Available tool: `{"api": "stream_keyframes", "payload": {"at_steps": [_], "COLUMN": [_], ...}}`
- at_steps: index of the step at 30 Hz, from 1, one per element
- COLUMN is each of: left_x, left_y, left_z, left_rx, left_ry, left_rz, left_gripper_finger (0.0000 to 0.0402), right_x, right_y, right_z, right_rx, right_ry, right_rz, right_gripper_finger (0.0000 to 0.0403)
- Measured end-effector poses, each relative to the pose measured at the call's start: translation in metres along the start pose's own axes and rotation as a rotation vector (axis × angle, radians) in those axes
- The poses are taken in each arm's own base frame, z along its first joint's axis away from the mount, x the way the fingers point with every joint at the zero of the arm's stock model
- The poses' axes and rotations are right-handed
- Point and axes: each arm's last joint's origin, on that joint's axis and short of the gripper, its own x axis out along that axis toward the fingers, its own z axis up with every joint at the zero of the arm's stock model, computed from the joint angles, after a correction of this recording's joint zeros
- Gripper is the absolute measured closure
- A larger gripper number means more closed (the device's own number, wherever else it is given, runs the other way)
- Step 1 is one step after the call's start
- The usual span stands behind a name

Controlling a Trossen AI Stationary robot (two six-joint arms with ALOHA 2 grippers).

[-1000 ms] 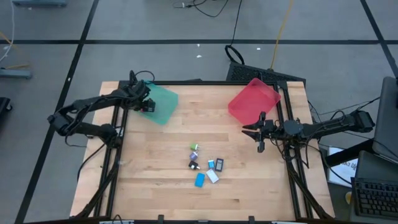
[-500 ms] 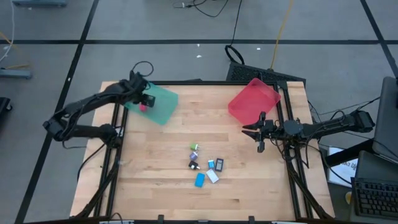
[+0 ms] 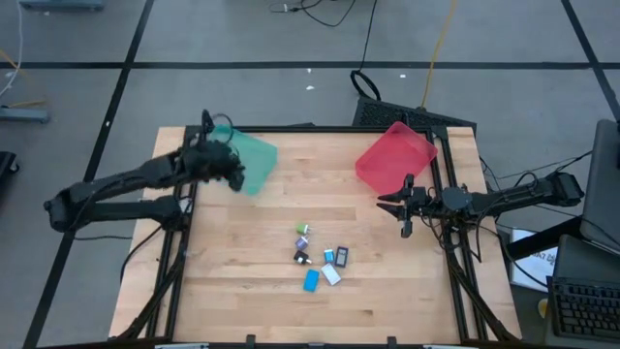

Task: Pick & Place Office items
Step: Put the blue charger adapter into the blue bin

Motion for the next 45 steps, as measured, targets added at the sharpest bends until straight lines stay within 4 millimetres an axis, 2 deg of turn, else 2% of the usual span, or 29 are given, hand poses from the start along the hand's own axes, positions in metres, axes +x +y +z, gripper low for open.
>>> {"api": "stream_keyframes", "payload": {"at_steps": [4,10,16,19,25,30,36,40,45], "left_x": [-0.005,-0.004,-0.018,-0.028,-0.036,-0.040,-0.039,-0.038,-0.038], "left_y": [-0.021,-0.038,-0.052,-0.053,-0.041,-0.042,-0.044,-0.045,-0.045], "left_z": [-0.023,-0.062,-0.085,-0.088,-0.097,-0.095,-0.094,-0.095,-0.095], "left_rx": [0.088,0.177,0.356,0.371,0.332,0.314,0.322,0.304,0.294], "left_ry": [-0.093,-0.235,-0.311,-0.349,-0.341,-0.386,-0.389,-0.377,-0.378], "left_rz": [-0.181,-0.343,-0.541,-0.550,-0.431,-0.426,-0.431,-0.432,-0.433], "left_gripper_finger": [0.0254,0.0238,0.0220,0.0212,0.0199,0.0193,0.0200,0.0210,0.0222], "right_x": [0.000,0.002,0.013,0.020,0.035,0.066,0.120,0.147,0.167], "right_y": [0.000,0.001,0.009,0.014,0.019,0.028,0.048,0.070,0.094], "right_z": [0.000,0.002,0.000,-0.005,-0.015,-0.017,-0.017,-0.021,-0.024], "right_rx": [0.000,0.018,0.039,0.000,-0.032,-0.057,-0.087,-0.126,-0.155], "right_ry": [0.000,-0.020,-0.048,-0.042,-0.031,0.058,0.167,0.360,0.667], "right_rz": [0.000,0.002,0.106,0.128,0.130,0.097,0.105,0.206,0.283], "right_gripper_finger": [0.0328,0.0328,0.0328,0.0328,0.0328,0.0316,0.0247,0.0190,0.0141]}}
